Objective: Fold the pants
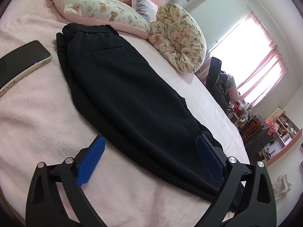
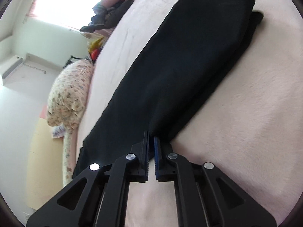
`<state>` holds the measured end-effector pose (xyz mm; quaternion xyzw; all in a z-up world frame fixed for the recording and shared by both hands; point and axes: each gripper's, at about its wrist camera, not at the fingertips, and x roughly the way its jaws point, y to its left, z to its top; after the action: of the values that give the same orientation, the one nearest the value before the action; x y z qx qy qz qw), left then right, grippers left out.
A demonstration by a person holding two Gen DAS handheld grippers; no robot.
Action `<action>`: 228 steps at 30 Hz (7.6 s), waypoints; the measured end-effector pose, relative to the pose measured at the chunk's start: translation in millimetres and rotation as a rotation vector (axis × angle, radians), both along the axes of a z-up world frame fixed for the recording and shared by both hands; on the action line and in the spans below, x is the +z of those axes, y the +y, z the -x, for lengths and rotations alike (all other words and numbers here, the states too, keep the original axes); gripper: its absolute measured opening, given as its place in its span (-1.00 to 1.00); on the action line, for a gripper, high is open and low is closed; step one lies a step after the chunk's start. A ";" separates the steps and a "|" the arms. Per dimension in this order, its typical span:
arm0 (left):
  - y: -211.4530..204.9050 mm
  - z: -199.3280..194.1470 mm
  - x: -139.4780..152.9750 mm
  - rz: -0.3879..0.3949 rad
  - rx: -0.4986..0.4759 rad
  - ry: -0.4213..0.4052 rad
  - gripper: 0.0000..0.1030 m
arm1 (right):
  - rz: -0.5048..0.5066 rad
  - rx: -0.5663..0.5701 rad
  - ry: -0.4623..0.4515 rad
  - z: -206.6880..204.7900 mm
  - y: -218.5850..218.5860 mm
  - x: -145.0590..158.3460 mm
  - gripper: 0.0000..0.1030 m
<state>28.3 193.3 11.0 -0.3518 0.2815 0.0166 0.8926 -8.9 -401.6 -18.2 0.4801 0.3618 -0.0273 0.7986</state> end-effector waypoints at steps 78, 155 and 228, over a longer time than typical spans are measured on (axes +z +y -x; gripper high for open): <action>4.0 -56.7 -15.6 0.194 -0.199 0.002 0.96 | 0.040 -0.411 -0.005 44.0 -110.1 3.6 0.40; 19.4 -49.4 -4.9 0.234 -0.148 -0.053 0.96 | 0.640 0.753 -0.166 -94.9 328.9 56.1 0.12; 158.8 -50.2 -20.7 0.441 0.065 0.217 0.96 | 0.211 0.590 -0.449 -14.1 140.9 38.5 0.72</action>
<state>78.5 352.1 -9.7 -0.5433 0.3608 0.0212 0.7578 5.3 -260.7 20.3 0.2645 0.2955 0.2725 0.8766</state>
